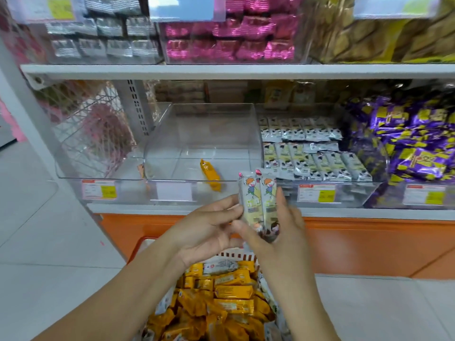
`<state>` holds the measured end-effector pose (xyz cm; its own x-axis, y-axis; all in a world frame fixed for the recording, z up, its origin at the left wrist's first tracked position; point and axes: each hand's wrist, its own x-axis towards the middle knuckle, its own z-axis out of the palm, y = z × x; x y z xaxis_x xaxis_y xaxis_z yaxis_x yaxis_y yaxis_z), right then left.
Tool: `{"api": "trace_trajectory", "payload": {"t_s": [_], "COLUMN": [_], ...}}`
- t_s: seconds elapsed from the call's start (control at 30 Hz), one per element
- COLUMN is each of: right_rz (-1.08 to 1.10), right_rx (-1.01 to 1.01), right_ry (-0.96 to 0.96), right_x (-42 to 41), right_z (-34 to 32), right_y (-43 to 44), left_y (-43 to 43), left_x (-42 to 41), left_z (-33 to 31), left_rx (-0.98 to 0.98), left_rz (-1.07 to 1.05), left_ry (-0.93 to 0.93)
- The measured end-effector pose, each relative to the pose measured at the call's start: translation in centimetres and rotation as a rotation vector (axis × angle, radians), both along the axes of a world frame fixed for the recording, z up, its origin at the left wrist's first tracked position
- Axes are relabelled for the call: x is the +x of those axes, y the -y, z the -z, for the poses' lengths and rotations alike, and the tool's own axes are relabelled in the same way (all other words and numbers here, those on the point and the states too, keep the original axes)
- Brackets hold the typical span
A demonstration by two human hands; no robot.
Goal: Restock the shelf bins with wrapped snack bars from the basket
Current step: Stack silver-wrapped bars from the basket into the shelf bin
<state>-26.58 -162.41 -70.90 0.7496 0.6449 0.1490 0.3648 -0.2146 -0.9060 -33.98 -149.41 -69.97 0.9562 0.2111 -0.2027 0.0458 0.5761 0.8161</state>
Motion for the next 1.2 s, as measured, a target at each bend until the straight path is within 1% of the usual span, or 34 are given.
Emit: {"api": "trace_trajectory", "payload": {"t_s": [0.07, 0.13, 0.17, 0.2, 0.23, 0.27, 0.3, 0.33, 0.4, 0.47, 0.57, 0.7, 0.83, 0.9, 1.0, 1.07, 1.17, 1.2], "right_rz": [0.061, 0.125, 0.162, 0.205, 0.246, 0.281, 0.311, 0.336, 0.353, 0.337, 0.329, 0.302, 0.271, 0.24, 0.192, 0.212, 0.326, 0.331], "right_rx": [-0.013, 0.029, 0.05, 0.076, 0.113, 0.145, 0.15, 0.114, -0.046, -0.17, -0.303, -0.388, -0.469, -0.512, -0.453, -0.363, -0.065, 0.022], "right_ry": [0.092, 0.062, 0.037, 0.021, 0.017, 0.034, 0.069, 0.108, 0.179, 0.216, 0.275, 0.356, 0.469, 0.479, 0.41, 0.422, 0.509, 0.516], "right_x": [0.6, 1.8, 2.7, 3.7, 5.0, 6.5, 8.1, 9.7, 12.8, 15.5, 18.1, 19.0, 18.1, 17.2, 16.3, 15.7, 12.9, 11.4], "right_z": [-0.4, -1.3, -1.9, -2.7, -3.5, -4.3, -5.1, -5.6, -6.1, -6.0, -4.8, -2.5, -0.8, -0.7, -0.7, -0.5, -0.5, -0.7], "right_y": [-0.1, 0.1, 0.3, 0.5, 0.7, 0.9, 1.0, 1.0, 0.3, -0.9, -2.5, -3.1, -3.2, -3.0, -2.6, -2.2, -1.6, -1.5], "left_y": [0.4, 0.2, -0.2, -0.7, -1.4, -2.1, -2.6, -2.9, -3.3, -3.2, -3.0, -3.0, -3.1, -3.1, -3.2, -3.2, -3.1, -3.1], "left_x": [1.0, 1.6, 1.6, 1.5, 1.1, 0.7, 0.3, 0.1, -0.1, 0.0, 0.4, 0.3, 0.1, 0.0, -0.3, -0.7, -1.8, -2.4], "left_z": [-0.7, -1.4, -1.7, -2.0, -2.0, -1.9, -1.7, -1.5, -0.9, -0.4, 0.1, 0.0, 0.2, 0.3, 0.5, 0.7, 0.9, 1.1], "left_rx": [0.071, 0.144, 0.255, 0.458, 0.728, 0.985, 1.189, 1.329, 1.485, 1.565, 1.667, 1.708, 1.722, 1.73, 1.732, 1.728, 1.696, 1.685], "left_rz": [-0.066, -0.191, -0.268, -0.355, -0.459, -0.549, -0.597, -0.603, -0.544, -0.458, -0.359, -0.309, -0.291, -0.286, -0.267, -0.251, -0.263, -0.287], "left_ry": [-0.007, -0.038, -0.073, -0.131, -0.207, -0.271, -0.314, -0.342, -0.403, -0.447, -0.483, -0.494, -0.482, -0.47, -0.448, -0.414, -0.362, -0.353]}}
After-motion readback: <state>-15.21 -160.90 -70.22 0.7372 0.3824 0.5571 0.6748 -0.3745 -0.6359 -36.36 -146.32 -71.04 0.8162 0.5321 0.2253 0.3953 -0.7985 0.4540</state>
